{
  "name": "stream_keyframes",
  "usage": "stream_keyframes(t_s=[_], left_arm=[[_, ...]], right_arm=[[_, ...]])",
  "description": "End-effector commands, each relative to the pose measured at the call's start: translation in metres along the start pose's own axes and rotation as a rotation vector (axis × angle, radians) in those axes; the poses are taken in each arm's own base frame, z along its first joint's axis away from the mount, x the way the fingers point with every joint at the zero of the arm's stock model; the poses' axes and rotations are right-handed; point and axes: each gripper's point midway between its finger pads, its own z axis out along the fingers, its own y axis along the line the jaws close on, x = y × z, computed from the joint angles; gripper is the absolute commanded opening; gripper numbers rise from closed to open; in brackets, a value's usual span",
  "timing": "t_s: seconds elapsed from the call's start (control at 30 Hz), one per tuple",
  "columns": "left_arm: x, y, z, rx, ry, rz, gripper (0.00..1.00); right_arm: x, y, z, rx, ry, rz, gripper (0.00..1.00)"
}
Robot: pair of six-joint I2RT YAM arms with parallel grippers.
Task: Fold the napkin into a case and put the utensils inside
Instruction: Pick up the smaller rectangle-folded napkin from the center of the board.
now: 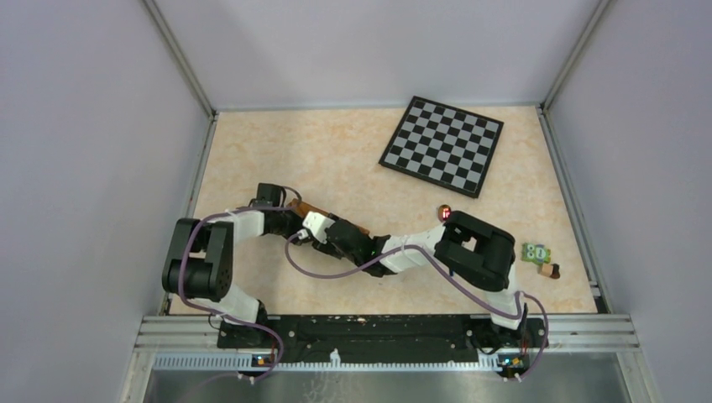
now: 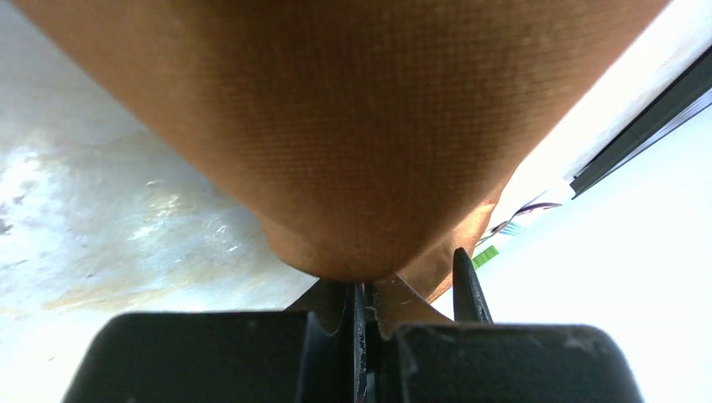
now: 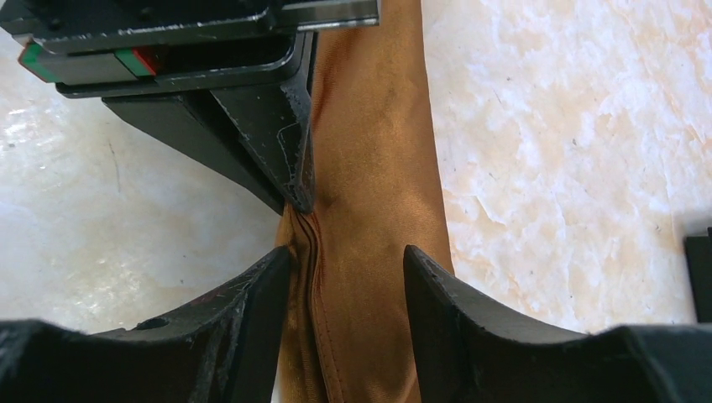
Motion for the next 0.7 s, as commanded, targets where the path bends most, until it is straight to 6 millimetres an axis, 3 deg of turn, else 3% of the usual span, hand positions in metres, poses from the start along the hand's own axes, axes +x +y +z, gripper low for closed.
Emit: stream_keyframes(t_s=[0.0,0.2,0.43,0.53,0.67], left_arm=[[0.003,0.001,-0.008,0.010,-0.005,0.031,0.00],[-0.003,0.001,-0.014,0.007,-0.026,0.055,0.00],[-0.002,0.003,-0.018,-0.032,0.011,0.041,0.00],[-0.003,0.000,-0.024,-0.070,0.013,0.016,0.00],[-0.003,-0.020,-0.037,-0.044,0.016,0.023,0.00]], right_arm=[[-0.017,0.007,-0.002,-0.003,-0.062,0.030,0.53],[-0.040,-0.001,-0.028,-0.079,-0.154,0.209,0.66],[-0.072,-0.016,-0.058,-0.183,-0.279,0.270,0.70],[-0.074,-0.009,-0.056,-0.206,-0.275,0.210,0.68],[-0.076,0.003,-0.050,-0.195,-0.254,0.118,0.65]])
